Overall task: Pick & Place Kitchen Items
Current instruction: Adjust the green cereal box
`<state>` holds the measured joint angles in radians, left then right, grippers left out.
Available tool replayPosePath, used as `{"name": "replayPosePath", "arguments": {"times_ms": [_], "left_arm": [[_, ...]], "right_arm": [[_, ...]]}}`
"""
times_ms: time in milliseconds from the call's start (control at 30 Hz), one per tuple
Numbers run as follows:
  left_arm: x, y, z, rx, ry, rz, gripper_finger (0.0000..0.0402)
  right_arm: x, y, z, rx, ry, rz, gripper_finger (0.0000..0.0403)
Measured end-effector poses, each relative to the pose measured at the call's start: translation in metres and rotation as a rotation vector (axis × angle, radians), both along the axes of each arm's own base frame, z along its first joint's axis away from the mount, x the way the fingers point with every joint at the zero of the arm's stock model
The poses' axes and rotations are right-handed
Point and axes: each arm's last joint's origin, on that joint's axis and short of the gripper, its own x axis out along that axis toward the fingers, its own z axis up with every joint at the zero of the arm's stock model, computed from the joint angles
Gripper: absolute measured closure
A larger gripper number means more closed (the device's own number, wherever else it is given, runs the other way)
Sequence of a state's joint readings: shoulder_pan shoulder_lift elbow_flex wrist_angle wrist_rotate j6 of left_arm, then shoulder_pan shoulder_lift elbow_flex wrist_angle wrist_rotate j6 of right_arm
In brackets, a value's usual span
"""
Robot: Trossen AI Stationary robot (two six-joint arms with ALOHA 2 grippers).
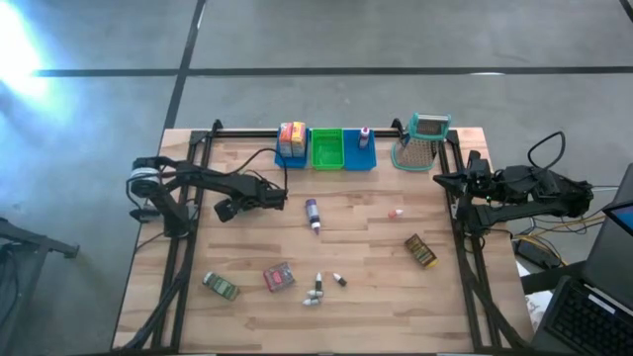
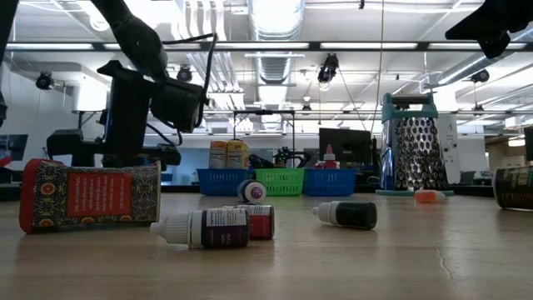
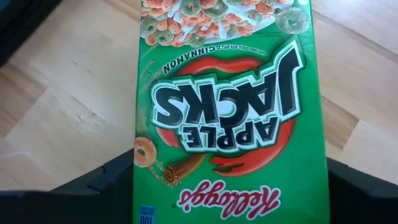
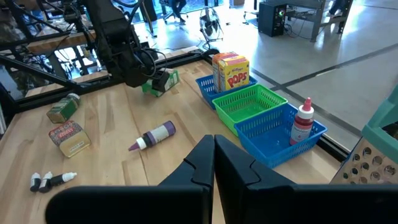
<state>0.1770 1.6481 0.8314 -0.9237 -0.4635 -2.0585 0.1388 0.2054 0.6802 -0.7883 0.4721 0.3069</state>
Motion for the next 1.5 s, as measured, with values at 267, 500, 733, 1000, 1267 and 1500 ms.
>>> {"name": "replayPosePath", "arguments": {"times_ms": [267,500,733,1000,1267,1500], "left_arm": [[0.0,-0.008,0.031,-0.16,-0.035,-0.195,0.0075],[-0.014,-0.018,0.1,-0.419,-0.176,-0.549,0.0074],[-0.028,-0.026,0.164,-0.42,-0.419,-0.985,0.0074],[-0.026,-0.025,0.197,0.004,-0.102,-2.061,0.0073],[-0.022,-0.021,0.199,0.228,0.308,-2.412,0.0073],[-0.02,-0.009,0.194,0.186,1.082,-2.255,0.0073]], "right_arm": [[0.0,0.0,0.0,0.0,0.0,0.0,0.0394],[0.0,0.0,0.0,0.0,0.0,0.0,0.0394],[0.0,0.0,0.0,0.0,0.0,0.0,0.0394],[0.0,0.0,0.0,0.0,0.0,0.0,0.0394],[0.0,0.0,0.0,0.0,0.0,0.0,0.0394],[0.0,0.0,0.0,0.0,0.0,0.0,0.0394]]}}
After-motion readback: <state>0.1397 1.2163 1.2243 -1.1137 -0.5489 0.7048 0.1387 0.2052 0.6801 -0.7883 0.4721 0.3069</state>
